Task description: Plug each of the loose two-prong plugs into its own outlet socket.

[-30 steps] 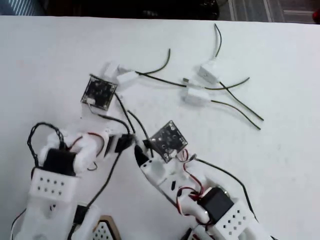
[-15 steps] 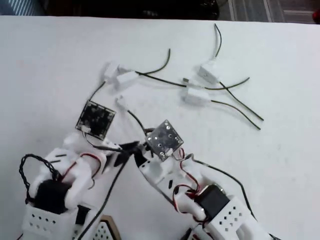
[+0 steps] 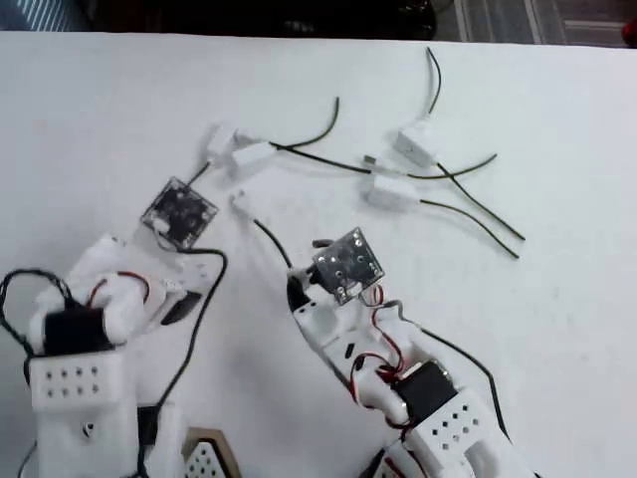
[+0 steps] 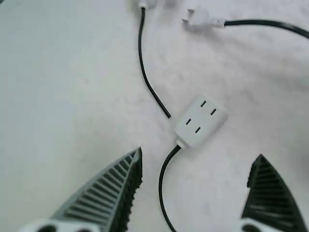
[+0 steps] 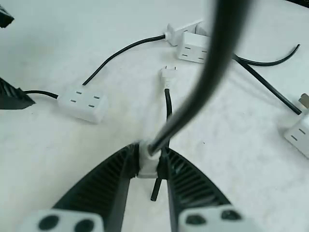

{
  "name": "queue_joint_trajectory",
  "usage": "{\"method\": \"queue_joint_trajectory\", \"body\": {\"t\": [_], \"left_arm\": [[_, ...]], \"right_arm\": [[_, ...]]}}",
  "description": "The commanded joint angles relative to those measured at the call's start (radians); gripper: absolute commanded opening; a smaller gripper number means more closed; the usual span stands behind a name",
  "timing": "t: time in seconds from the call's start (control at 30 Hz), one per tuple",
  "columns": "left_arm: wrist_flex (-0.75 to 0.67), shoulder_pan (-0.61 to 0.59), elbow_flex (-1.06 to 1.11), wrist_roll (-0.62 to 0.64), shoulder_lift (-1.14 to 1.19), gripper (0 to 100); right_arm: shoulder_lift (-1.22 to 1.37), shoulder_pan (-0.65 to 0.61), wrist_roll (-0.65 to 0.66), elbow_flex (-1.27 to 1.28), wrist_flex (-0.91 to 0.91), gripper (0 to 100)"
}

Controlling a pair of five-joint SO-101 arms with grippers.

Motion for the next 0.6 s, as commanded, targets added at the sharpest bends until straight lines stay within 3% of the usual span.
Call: {"method": "queue_joint_trajectory", "body": {"t": [0.0, 0.37, 0.57], "left_arm": [[-0.012, -0.015, -0.106, -0.135, 0.203, 35], [-0.187, -0.056, -0.282, -0.407, 0.702, 35], [-0.345, -0.038, -0.276, -0.431, 0.871, 34]], "right_arm": [[0.004, 0.021, -0.006, -0.006, -0.027, 1.7], [0.004, 0.025, -0.003, 0.006, -0.025, 1.7], [0.004, 0.025, -0.003, 0.009, -0.025, 1.7]]}}
